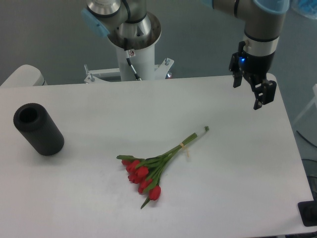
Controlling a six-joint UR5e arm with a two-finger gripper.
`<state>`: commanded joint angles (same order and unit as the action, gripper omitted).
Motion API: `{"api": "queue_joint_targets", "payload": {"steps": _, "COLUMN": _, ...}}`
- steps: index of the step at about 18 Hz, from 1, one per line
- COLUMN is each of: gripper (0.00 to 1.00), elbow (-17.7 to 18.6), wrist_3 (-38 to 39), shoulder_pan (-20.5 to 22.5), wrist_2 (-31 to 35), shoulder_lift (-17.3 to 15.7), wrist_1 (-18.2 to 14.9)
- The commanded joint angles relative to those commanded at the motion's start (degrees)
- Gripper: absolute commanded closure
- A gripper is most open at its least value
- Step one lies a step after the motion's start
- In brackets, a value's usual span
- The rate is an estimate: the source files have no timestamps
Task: Pick up the flowers from the table
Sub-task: 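Move the open gripper toward the tied stems of the red tulips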
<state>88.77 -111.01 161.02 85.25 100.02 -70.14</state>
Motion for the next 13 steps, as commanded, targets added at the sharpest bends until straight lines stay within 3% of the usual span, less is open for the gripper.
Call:
{"api": "queue_joint_targets", "payload": {"steps": 7, "gripper": 0.0, "elbow": 0.2, "wrist_3": 0.6, "shoulder_pan": -1.6, "wrist_2": 0.0, "shoulder_lift": 0.4, "wrist_1": 0.1}}
{"api": "queue_joint_targets", "payload": {"steps": 13, "gripper": 0.0, "elbow": 1.4, "wrist_3": 15.2, "shoulder_pan": -3.8, "wrist_2": -1.6, "shoulder_lift": 0.9, "wrist_1": 1.3}}
